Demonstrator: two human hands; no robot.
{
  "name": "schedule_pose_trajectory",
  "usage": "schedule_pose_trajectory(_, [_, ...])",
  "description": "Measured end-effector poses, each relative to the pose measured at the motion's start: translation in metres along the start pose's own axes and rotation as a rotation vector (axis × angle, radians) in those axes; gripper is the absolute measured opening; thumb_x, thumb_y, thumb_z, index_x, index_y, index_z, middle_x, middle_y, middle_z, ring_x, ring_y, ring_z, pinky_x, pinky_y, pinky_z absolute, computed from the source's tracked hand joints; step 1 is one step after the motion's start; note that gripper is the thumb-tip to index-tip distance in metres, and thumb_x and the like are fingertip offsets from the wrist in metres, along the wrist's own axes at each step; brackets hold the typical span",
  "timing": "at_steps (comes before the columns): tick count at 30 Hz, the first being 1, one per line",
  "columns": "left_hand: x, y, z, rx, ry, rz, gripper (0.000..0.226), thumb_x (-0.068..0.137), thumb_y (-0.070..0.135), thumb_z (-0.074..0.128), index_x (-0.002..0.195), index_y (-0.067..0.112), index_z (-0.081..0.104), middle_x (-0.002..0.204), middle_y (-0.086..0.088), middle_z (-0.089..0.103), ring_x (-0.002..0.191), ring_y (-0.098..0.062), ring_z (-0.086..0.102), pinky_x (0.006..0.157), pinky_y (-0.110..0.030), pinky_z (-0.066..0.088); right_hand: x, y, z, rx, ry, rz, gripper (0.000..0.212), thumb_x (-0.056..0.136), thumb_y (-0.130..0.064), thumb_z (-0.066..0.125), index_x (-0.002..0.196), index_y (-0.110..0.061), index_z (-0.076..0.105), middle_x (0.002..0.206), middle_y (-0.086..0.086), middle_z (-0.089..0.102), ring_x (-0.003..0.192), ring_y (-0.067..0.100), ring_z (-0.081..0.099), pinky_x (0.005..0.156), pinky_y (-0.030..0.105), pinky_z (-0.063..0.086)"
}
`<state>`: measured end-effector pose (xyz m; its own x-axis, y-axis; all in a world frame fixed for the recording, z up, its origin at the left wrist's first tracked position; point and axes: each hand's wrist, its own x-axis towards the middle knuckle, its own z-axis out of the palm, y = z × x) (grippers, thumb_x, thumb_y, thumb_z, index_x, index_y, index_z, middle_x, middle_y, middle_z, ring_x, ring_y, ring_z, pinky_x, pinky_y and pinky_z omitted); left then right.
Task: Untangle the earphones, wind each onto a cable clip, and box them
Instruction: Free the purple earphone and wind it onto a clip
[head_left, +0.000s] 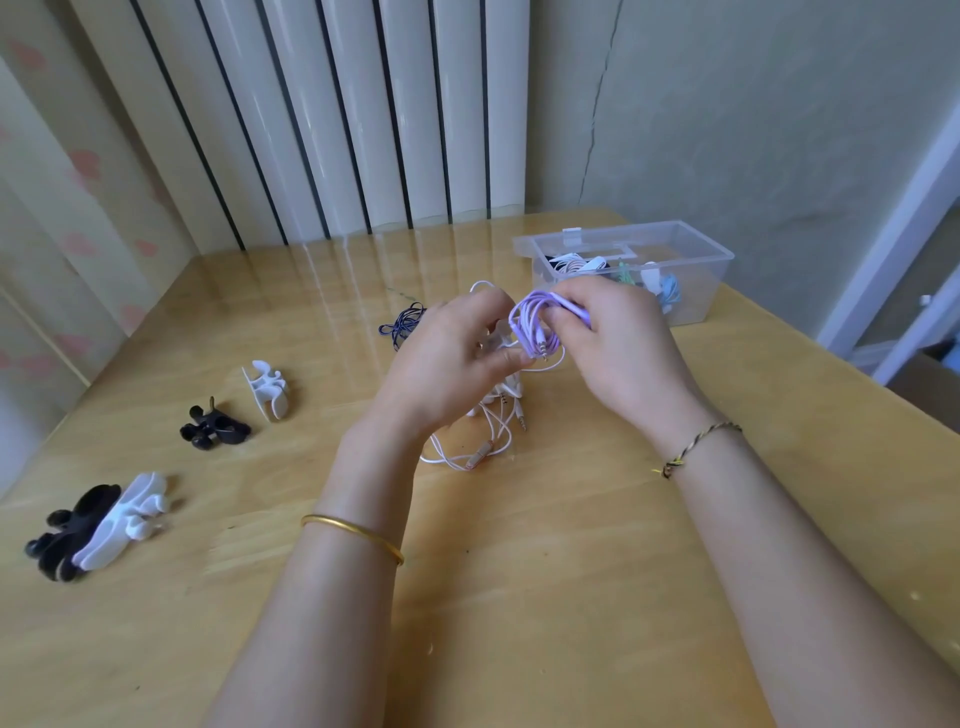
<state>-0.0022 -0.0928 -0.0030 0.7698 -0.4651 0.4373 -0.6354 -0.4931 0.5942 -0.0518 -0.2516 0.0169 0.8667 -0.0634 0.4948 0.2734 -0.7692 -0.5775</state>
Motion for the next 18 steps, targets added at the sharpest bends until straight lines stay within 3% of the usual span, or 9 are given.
schedule_pose_trajectory(5, [0.0, 0.002, -0.003, -0.003, -0.001, 0.004, 0.033, 0.076, 0.048, 0.062, 0.096, 0.022, 0.061, 0.075, 0.011, 0.052, 0.076, -0.018, 0.046, 0.071, -0.038, 0.045, 0.003, 0.001, -0.001, 0.05, -0.05, 0.013, 0.02, 0.095, -0.014, 0.051, 0.084, -0.007, 0.066, 0.064, -0.007, 0.047, 0.058, 0.008, 0.042, 0.053, 0.016, 0.032])
schedule_pose_trajectory(10, [-0.004, 0.004, -0.005, 0.068, 0.045, -0.012, 0.032, 0.076, 0.049, 0.068, 0.102, 0.031, 0.067, 0.08, 0.017, 0.059, 0.087, -0.014, 0.038, 0.077, -0.028, 0.039, 0.004, 0.004, -0.003, 0.189, -0.12, 0.043, 0.018, 0.095, -0.018, 0.054, 0.087, -0.011, 0.069, 0.071, -0.003, 0.057, 0.064, 0.011, 0.048, 0.056, 0.018, 0.034])
schedule_pose_trajectory(15, [-0.003, 0.008, -0.006, 0.047, -0.006, -0.086, 0.031, 0.077, 0.051, 0.068, 0.103, 0.037, 0.065, 0.088, 0.014, 0.066, 0.066, -0.003, 0.054, 0.067, -0.033, 0.047, 0.004, 0.007, 0.0, 0.228, -0.14, 0.059, 0.016, 0.094, -0.017, 0.055, 0.083, -0.02, 0.067, 0.064, -0.01, 0.054, 0.055, -0.002, 0.048, 0.052, 0.011, 0.032])
schedule_pose_trajectory(18, [-0.005, 0.013, -0.006, 0.125, -0.016, -0.129, 0.031, 0.082, 0.042, 0.069, 0.108, 0.034, 0.057, 0.096, 0.018, 0.066, 0.065, -0.006, 0.062, 0.072, -0.035, 0.051, 0.004, 0.007, 0.001, 0.204, -0.152, 0.065, 0.017, 0.094, -0.016, 0.055, 0.084, -0.013, 0.069, 0.069, -0.001, 0.06, 0.061, 0.006, 0.048, 0.055, 0.018, 0.034])
